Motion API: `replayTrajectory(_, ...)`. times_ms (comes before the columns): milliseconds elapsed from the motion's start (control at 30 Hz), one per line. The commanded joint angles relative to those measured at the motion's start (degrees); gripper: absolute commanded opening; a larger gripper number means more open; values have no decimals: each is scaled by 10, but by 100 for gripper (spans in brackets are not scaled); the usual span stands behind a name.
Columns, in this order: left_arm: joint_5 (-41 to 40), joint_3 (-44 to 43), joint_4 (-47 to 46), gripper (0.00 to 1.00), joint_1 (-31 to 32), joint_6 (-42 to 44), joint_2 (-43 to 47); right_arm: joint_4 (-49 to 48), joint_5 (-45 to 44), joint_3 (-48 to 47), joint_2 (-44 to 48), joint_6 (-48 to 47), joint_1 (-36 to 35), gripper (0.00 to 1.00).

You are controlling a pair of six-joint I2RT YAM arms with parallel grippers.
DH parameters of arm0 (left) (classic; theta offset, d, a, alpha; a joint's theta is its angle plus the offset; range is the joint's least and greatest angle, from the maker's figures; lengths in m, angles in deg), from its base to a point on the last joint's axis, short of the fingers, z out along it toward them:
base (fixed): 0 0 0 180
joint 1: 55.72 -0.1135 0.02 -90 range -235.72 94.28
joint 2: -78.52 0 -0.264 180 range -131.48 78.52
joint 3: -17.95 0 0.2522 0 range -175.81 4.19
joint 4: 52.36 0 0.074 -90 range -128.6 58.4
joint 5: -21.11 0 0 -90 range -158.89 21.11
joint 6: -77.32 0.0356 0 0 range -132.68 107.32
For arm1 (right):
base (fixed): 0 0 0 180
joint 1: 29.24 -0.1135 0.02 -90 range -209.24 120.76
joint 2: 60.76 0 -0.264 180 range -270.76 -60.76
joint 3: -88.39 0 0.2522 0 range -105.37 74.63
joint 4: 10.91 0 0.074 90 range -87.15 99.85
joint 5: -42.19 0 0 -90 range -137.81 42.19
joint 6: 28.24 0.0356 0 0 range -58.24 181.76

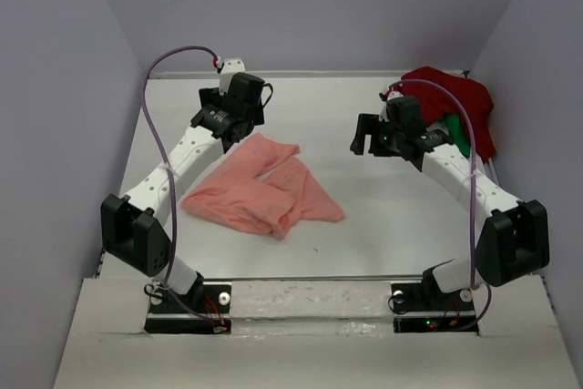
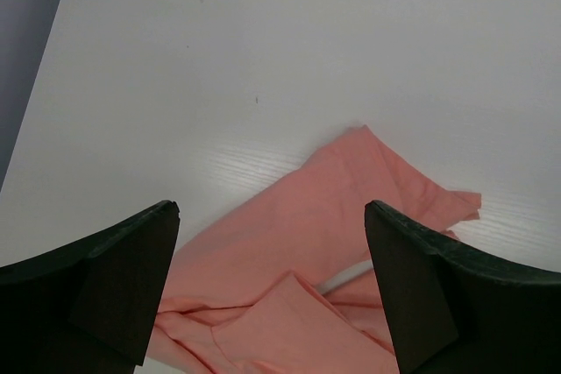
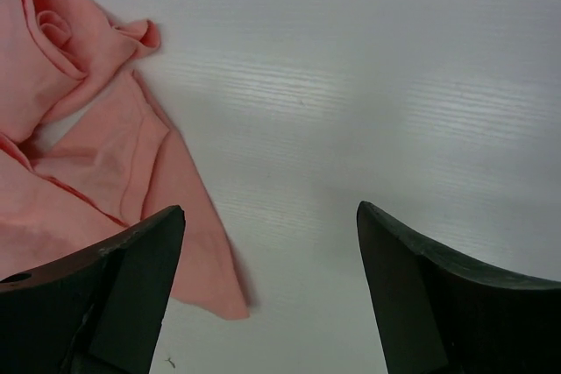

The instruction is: Fold and stack the t-shirts

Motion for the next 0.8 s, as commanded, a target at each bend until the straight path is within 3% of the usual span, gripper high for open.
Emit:
replayTrajectory(0, -37, -8, 31, 99, 1, -15, -5, -28, 71, 0, 10, 37, -32, 82)
replayTrajectory(100, -53, -25, 51, 99, -2, -18, -27, -10, 99, -37, -26, 49, -87, 81)
replayTrajectory(333, -28, -90, 78, 99, -24, -1, -96, 36, 35, -93, -126, 74, -201, 74)
replayTrajectory(500, 2, -110, 81, 99, -48, 6, -115, 25, 3, -72, -151, 84, -217, 69)
replayTrajectory(767, 15, -107, 69, 99, -85, 15, -115, -10, 45, -31, -170, 93, -242, 60)
